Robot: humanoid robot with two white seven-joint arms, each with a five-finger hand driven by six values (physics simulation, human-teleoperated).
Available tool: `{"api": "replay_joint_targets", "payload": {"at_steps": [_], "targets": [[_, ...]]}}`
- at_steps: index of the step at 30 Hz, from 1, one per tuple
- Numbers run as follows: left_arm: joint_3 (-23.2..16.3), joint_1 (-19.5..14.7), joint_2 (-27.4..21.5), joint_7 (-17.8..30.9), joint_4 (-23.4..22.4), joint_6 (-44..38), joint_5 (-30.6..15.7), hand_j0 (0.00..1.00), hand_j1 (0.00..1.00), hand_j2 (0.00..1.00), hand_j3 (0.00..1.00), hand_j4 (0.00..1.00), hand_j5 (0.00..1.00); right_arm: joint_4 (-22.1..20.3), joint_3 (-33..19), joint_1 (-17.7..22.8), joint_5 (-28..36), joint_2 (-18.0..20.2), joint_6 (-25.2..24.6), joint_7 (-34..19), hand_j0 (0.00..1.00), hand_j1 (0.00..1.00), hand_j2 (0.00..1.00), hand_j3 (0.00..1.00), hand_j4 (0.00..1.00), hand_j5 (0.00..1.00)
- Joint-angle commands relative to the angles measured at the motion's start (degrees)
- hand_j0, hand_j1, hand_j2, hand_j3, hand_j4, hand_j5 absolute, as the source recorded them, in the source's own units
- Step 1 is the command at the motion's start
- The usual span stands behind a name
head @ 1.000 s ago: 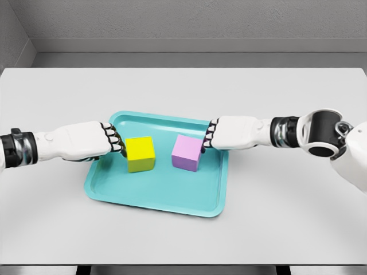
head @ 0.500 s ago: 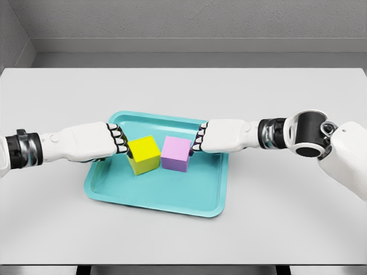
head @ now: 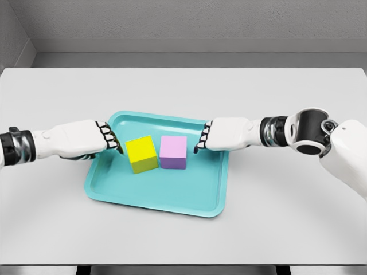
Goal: Push two cubes
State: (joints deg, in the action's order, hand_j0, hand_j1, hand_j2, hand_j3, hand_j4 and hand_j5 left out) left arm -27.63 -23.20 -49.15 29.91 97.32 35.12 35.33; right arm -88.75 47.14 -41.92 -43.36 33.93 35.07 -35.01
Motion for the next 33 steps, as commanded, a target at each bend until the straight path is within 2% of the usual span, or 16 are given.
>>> {"api": "replay_joint_targets", "payload": {"at_steps": [1,6,13,22,31,33], "targets": [[-0.05,0.0,0.02,-0.02,-1.16,-0.12,-0.26,0.75,0.75,0.75,0.75,0.75,0.75,0.59,-0.03,0.0,0.03,-0.09,-0.07,0.01,0.76,0.76,0.76,0.76,0.76,0.76],[-0.23,-0.53,0.64,0.07,-0.99,-0.12,-0.09,0.75,0.75,0.75,0.75,0.75,0.75,0.51,-0.03,-0.7,0.03,-0.18,-0.07,0.01,0.76,0.76,0.76,0.76,0.76,0.76],[-0.23,-1.14,2.39,0.07,-0.55,-0.12,-0.09,0.75,0.75,0.75,0.75,0.75,0.75,3.14,0.06,-1.58,-0.41,-2.72,-0.07,0.01,0.76,0.76,0.76,0.76,0.76,0.76],[-0.23,-1.58,4.68,0.59,-0.37,-0.12,0.35,0.75,0.75,0.75,0.75,0.75,0.75,4.2,0.15,-2.02,-0.85,-4.75,-0.07,0.01,0.76,0.76,0.76,0.76,0.76,0.76],[0.21,-1.67,4.77,0.86,-0.81,-0.12,0.26,0.75,0.75,0.75,0.75,0.75,0.75,4.37,0.15,-2.02,-0.85,-4.75,-0.07,0.01,0.76,0.76,0.76,0.76,0.76,0.76],[0.21,-1.58,4.77,1.03,-0.72,-0.12,0.26,0.69,0.69,0.69,0.69,0.69,0.69,4.28,0.15,-2.02,-0.85,-4.66,-0.07,0.01,0.76,0.76,0.76,0.76,0.76,0.76]]}}
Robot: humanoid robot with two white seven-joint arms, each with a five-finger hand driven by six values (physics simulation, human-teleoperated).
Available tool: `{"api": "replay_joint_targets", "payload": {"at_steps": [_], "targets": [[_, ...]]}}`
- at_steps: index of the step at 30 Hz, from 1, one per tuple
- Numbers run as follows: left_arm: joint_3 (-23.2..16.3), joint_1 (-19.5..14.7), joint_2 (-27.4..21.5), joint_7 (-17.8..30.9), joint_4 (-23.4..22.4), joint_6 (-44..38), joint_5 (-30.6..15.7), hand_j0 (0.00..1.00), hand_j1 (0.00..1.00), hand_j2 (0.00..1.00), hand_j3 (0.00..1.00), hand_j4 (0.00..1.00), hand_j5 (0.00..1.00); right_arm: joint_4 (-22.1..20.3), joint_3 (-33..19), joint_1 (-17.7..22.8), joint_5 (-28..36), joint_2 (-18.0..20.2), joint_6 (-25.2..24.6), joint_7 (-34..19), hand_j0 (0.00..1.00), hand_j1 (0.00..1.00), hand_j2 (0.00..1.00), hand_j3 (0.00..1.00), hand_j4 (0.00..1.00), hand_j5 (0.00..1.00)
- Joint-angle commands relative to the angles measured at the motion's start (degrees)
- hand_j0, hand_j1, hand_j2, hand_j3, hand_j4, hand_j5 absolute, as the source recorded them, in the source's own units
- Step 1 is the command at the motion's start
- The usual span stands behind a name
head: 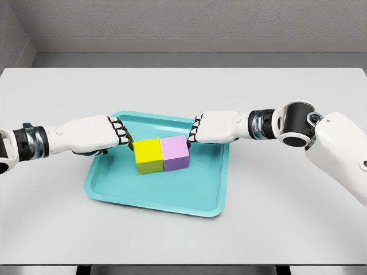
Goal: Push two cubes
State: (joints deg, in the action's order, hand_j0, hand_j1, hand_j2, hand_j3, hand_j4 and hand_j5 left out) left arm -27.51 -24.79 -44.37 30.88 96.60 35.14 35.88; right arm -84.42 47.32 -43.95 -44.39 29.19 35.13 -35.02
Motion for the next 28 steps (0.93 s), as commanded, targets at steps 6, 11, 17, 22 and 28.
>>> {"api": "replay_joint_targets", "payload": {"at_steps": [6,11,17,22,28], "targets": [[0.35,0.09,-0.54,0.67,-0.27,-0.14,-0.54,0.61,0.61,0.61,0.61,0.61,0.61,-0.74,-0.74,-1.41,0.79,4.12,-0.13,0.02,0.77,0.77,0.77,0.77,0.77,0.77],[0.62,-0.09,-0.8,0.67,-0.19,-0.14,-0.9,0.61,0.61,0.61,0.61,0.61,0.61,-6.1,-6.1,-1.58,3.6,11.59,-0.13,0.02,0.79,0.79,0.79,0.79,0.79,0.79],[4.48,0.0,-10.02,0.67,-0.89,-0.14,-6.69,0.63,0.63,0.63,0.63,0.63,0.63,-5.4,-21.91,7.37,21.7,21.43,-0.13,0.02,1.0,1.0,1.0,1.0,1.0,1.0],[6.42,-0.09,-16.62,0.5,-9.24,-0.14,-16.36,1.0,1.0,1.0,1.0,1.0,1.0,-1.45,-25.35,18.98,36.38,22.05,-0.13,0.02,1.0,1.0,1.0,1.0,1.0,1.0],[6.95,0.44,-21.72,0.41,-13.46,-0.14,-19.44,1.0,1.0,1.0,1.0,1.0,1.0,4.97,-28.69,28.3,53.97,17.92,-0.13,0.02,1.0,1.0,1.0,1.0,1.0,1.0]]}}
